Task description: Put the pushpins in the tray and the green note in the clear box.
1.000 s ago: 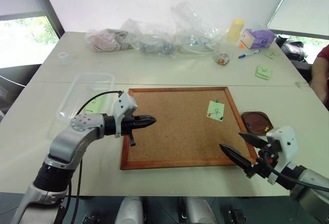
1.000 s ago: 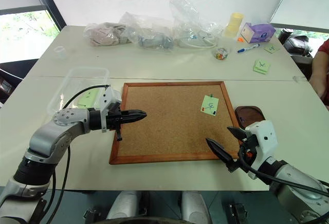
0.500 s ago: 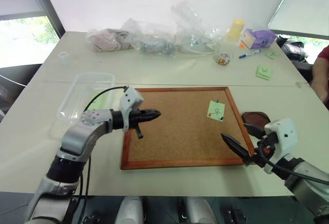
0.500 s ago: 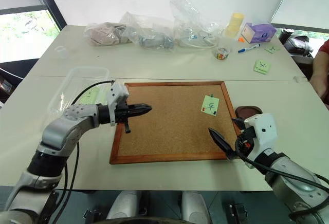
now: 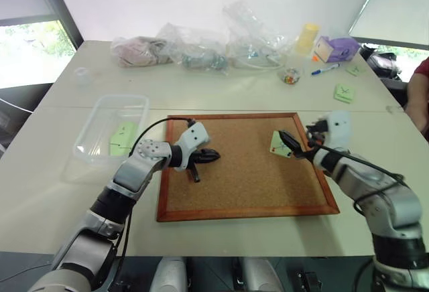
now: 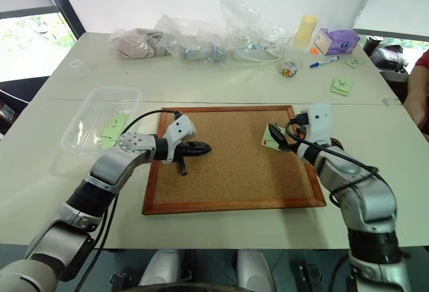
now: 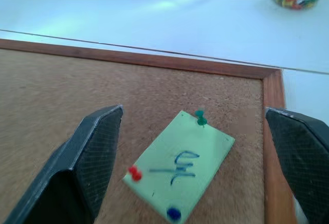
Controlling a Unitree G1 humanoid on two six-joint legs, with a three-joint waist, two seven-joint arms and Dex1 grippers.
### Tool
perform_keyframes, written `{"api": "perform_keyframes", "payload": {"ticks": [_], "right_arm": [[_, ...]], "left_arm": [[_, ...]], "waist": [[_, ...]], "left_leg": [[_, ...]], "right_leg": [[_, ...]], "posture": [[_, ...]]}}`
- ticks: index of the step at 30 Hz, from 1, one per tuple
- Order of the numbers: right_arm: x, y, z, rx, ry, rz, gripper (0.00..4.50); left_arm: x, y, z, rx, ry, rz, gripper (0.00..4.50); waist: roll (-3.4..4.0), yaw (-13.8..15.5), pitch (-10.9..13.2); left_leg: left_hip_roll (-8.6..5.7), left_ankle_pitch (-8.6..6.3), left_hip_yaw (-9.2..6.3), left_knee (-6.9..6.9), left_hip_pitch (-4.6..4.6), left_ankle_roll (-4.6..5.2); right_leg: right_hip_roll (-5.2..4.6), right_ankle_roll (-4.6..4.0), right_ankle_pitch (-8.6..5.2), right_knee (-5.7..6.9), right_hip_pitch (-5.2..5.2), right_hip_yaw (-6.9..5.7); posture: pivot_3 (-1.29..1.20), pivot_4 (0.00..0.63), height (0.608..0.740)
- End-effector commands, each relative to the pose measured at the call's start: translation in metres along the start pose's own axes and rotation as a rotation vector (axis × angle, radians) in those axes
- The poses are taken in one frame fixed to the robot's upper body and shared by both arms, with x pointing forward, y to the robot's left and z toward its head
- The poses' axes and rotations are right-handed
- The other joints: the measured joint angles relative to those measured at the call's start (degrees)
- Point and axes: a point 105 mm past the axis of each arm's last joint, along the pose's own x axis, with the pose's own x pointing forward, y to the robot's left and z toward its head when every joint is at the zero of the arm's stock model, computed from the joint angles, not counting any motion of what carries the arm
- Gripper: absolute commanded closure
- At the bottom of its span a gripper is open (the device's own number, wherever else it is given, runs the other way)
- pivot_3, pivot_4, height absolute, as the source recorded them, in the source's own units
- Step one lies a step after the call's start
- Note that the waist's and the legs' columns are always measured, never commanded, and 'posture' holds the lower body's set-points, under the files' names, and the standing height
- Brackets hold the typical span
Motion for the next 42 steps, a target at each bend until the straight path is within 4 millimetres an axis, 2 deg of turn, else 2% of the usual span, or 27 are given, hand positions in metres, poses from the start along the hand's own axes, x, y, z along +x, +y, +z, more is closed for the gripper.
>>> {"api": "perform_keyframes", "payload": {"ticks": [1,10,18,21,22,27,28,37,42], "right_arm": [[0.013,-0.008,0.000,-0.015,-0.008,-0.032,0.00],[0.029,-0.011,-0.004,0.015,0.004,-0.022,0.00],[0.033,-0.008,-0.003,0.005,0.004,-0.006,0.00],[0.034,-0.006,-0.005,0.002,0.006,-0.001,0.86],[0.035,-0.006,-0.005,0.002,0.007,0.001,1.27],[0.036,-0.004,-0.008,0.012,0.013,0.010,4.01],[0.036,-0.004,-0.009,0.016,0.015,0.012,4.45],[0.033,-0.005,-0.006,0.027,-0.007,0.008,4.45],[0.029,-0.007,0.007,0.007,-0.089,-0.011,4.45]], "left_arm": [[0.002,-0.001,0.000,0.044,0.030,-0.013,4.46],[0.003,-0.003,-0.009,0.034,0.073,-0.001,4.46],[0.004,-0.007,-0.009,0.025,0.068,-0.006,4.46],[0.005,-0.007,-0.010,0.025,0.070,-0.005,4.50],[0.005,-0.007,-0.010,0.025,0.070,-0.003,4.50],[0.005,-0.006,-0.011,0.025,0.074,0.004,4.50],[0.005,-0.006,-0.011,0.025,0.074,0.005,4.50],[0.005,-0.003,-0.011,0.026,0.076,0.016,4.50],[0.005,-0.003,-0.012,0.026,0.079,0.014,4.50]], "waist": [[0.00,0.0,0.0],[0.08,-0.1,0.0],[0.14,0.0,-0.1],[0.16,0.0,-0.1],[0.16,0.0,-0.1],[0.20,0.0,-0.1],[0.20,0.0,-0.1],[0.28,-0.1,-0.2],[0.28,-0.1,-0.2]], "left_leg": [[0.00,0.00,0.01,0.00,-0.01,0.00],[0.04,0.00,0.01,0.01,0.01,0.01],[0.07,0.00,0.02,0.01,0.02,0.01],[0.07,0.00,0.02,0.01,0.02,0.01],[0.07,0.00,0.02,0.01,0.02,0.01],[0.06,0.00,0.02,0.01,0.02,0.01],[0.06,0.00,0.02,0.01,0.02,0.01],[0.06,0.00,0.03,0.01,0.05,0.01],[0.06,0.00,0.03,0.01,0.05,0.01]], "right_leg": [[-0.01,0.01,0.01,0.00,0.00,0.00],[-0.02,0.04,0.02,0.03,0.00,0.00],[-0.02,0.04,0.02,0.04,0.01,0.00],[-0.04,0.04,0.02,0.04,0.01,0.00],[-0.04,0.04,0.02,0.04,0.01,0.00],[-0.04,0.04,0.02,0.05,0.01,0.00],[-0.04,0.04,0.02,0.05,0.01,0.00],[-0.04,0.04,0.02,0.06,0.03,0.00],[-0.04,0.04,0.02,0.06,0.03,0.00]], "posture": [[0.00,0.150,0.737],[0.00,0.150,0.737],[0.00,0.150,0.737],[0.00,0.150,0.737],[0.00,0.150,0.737],[0.00,0.150,0.737],[0.00,0.150,0.737],[0.00,0.150,0.737],[0.00,0.150,0.737]]}}
